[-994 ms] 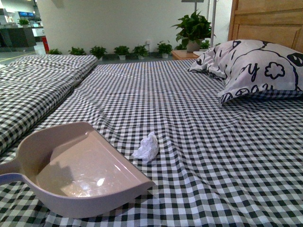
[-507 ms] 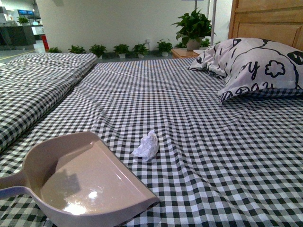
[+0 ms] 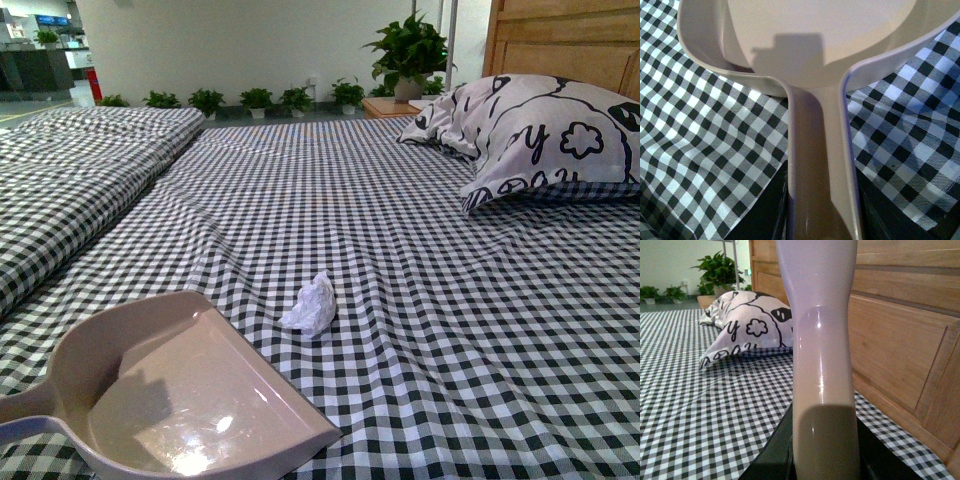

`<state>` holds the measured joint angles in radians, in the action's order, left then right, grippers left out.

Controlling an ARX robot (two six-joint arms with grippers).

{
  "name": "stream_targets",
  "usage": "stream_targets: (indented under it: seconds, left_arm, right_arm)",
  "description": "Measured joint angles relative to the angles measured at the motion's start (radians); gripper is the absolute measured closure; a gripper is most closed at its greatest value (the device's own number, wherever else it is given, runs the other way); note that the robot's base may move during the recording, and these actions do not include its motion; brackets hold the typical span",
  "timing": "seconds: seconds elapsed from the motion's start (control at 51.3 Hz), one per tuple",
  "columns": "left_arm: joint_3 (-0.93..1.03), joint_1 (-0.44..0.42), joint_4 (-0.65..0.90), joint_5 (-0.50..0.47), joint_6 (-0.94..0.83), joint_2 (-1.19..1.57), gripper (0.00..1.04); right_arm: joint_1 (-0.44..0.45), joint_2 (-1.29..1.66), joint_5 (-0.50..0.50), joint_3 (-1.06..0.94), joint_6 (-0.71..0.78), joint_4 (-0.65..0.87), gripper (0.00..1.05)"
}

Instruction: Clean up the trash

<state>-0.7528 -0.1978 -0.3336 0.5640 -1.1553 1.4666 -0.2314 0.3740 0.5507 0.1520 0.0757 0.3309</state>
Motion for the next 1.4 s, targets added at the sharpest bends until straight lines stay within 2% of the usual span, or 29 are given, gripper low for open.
stream_targets:
  seconds: [0.156, 0.273, 0.351, 0.604, 0.702, 0.819, 1.072, 1.404]
  left_arm:
    - [0.0, 0.0, 0.0, 0.0, 0.0, 0.0, 0.77]
    - [0.0, 0.001, 0.0, 0.0, 0.0, 0.0, 0.77]
    - [0.0, 0.002, 0.0, 0.0, -0.001, 0.0, 0.77]
    - [0.0, 0.002, 0.0, 0.0, -0.001, 0.001, 0.77]
    - [0.0, 0.002, 0.0, 0.0, -0.001, 0.001, 0.77]
    - [0.0, 0.002, 0.0, 0.0, -0.002, 0.001, 0.77]
    - [0.0, 0.002, 0.0, 0.0, -0.002, 0.001, 0.77]
    - [0.0, 0.002, 0.0, 0.0, -0.003, 0.001, 0.77]
  right_arm:
    - [0.0, 0.002, -0.001, 0.001, 0.0, -0.006, 0.85]
    - [0.013, 0.092, -0.066, 0.124, -0.008, -0.302, 0.85]
    - [0.015, 0.192, -0.113, 0.182, 0.01, -0.351, 0.85]
    - [-0.003, 0.651, -0.264, 0.375, 0.148, -0.053, 0.85]
    - [-0.04, 0.882, -0.373, 0.482, 0.138, 0.097, 0.85]
    - [-0.077, 1.094, -0.383, 0.562, 0.186, 0.208, 0.85]
    - [-0.142, 1.425, -0.322, 0.688, 0.322, 0.302, 0.85]
    - [-0.185, 1.596, -0.275, 0.781, 0.381, 0.25, 0.85]
